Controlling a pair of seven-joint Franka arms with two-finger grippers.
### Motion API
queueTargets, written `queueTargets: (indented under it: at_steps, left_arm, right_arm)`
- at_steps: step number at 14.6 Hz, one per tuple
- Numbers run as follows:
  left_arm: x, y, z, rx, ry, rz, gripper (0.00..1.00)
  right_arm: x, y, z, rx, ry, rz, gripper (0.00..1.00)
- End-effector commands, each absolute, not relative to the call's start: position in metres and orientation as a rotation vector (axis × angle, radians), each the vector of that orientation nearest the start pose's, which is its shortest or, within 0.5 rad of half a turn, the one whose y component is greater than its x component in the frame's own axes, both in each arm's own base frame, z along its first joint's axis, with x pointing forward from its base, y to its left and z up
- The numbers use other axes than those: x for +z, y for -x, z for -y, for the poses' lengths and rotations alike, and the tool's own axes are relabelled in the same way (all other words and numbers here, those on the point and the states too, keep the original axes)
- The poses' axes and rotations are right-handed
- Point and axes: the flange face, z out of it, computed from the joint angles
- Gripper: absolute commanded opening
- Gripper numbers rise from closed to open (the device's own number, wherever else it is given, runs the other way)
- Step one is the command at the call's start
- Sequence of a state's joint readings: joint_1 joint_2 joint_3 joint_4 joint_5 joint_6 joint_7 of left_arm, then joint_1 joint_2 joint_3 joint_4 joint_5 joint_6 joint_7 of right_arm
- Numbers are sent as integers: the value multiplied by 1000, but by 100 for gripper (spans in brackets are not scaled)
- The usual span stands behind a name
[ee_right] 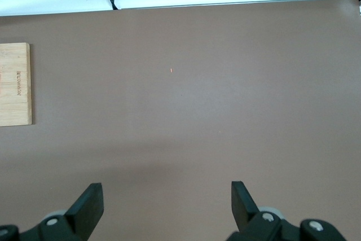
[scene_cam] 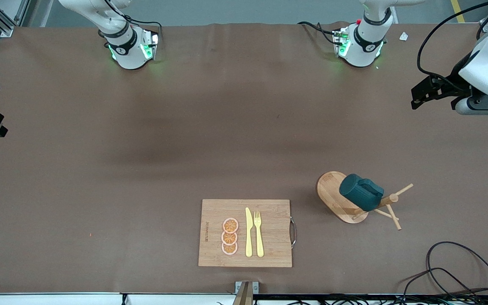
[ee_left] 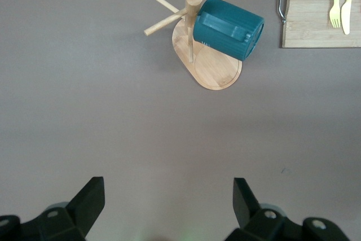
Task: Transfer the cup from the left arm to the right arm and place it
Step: 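Reach the left gripper toward the teal mug on the wooden stand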
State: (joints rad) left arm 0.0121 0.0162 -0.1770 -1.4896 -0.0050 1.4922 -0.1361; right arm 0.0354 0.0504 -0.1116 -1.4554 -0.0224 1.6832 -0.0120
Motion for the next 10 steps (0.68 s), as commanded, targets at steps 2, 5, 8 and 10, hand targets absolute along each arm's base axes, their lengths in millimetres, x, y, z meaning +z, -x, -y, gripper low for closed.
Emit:
queueTargets:
  at_steps: [2,5,8,10]
  left_arm:
    - [653,-544,89,4,3161,-119,100]
    - [650,-551,90,2,3169,-114,100]
    - [639,-560,97,23,3238,18,100]
    - [630,-569,101,17,3238,276,100]
  right_arm:
    - [665,-581,45,-293,3153,-115,100]
    - [665,-581,45,-293,3153,-115,100]
    - [665,-581,45,-293,3153,-115,100]
    - [664,-581,45,-290,3155,-115,100]
